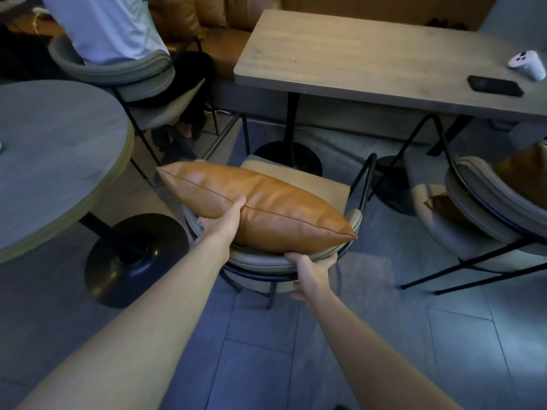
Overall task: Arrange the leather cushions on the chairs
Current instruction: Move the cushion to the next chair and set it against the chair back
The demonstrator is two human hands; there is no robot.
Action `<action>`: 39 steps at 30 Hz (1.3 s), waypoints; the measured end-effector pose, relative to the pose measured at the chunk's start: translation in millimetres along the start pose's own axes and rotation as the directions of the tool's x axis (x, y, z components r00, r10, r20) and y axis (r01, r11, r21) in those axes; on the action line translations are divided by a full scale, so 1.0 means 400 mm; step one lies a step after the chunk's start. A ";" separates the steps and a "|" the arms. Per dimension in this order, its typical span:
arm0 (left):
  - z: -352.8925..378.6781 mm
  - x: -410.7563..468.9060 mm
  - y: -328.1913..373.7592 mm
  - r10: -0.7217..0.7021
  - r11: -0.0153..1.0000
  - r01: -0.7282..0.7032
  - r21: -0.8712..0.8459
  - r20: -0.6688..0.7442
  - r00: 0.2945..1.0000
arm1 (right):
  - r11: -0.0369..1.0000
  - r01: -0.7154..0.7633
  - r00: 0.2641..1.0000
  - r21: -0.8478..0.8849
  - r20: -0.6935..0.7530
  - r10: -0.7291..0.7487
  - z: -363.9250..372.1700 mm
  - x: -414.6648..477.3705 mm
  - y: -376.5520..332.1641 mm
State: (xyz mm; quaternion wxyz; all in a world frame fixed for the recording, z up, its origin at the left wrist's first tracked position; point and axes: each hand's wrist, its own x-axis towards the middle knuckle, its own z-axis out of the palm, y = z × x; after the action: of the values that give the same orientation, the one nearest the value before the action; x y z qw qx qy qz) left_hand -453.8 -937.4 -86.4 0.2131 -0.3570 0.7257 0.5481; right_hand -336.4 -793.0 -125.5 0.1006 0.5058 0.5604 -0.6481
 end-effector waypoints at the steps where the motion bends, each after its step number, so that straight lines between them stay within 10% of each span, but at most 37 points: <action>1: -0.002 0.004 0.003 -0.009 1.000 0.009 -0.001 -0.001 1.000 | 1.000 -0.012 1.000 -0.004 -0.010 0.012 0.011 0.002 -0.003; 39: 0.312 0.108 0.272 -0.010 0.999 0.008 0.036 0.060 0.998 | 0.973 0.057 0.998 -0.223 0.037 -0.050 -0.110 0.347 -0.397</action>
State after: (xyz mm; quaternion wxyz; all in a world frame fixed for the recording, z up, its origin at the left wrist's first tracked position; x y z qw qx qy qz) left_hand -574.0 -815.8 -85.1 0.2436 -0.3396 0.7272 0.5445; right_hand -488.2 -640.1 -126.8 0.1482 0.4660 0.6416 -0.5910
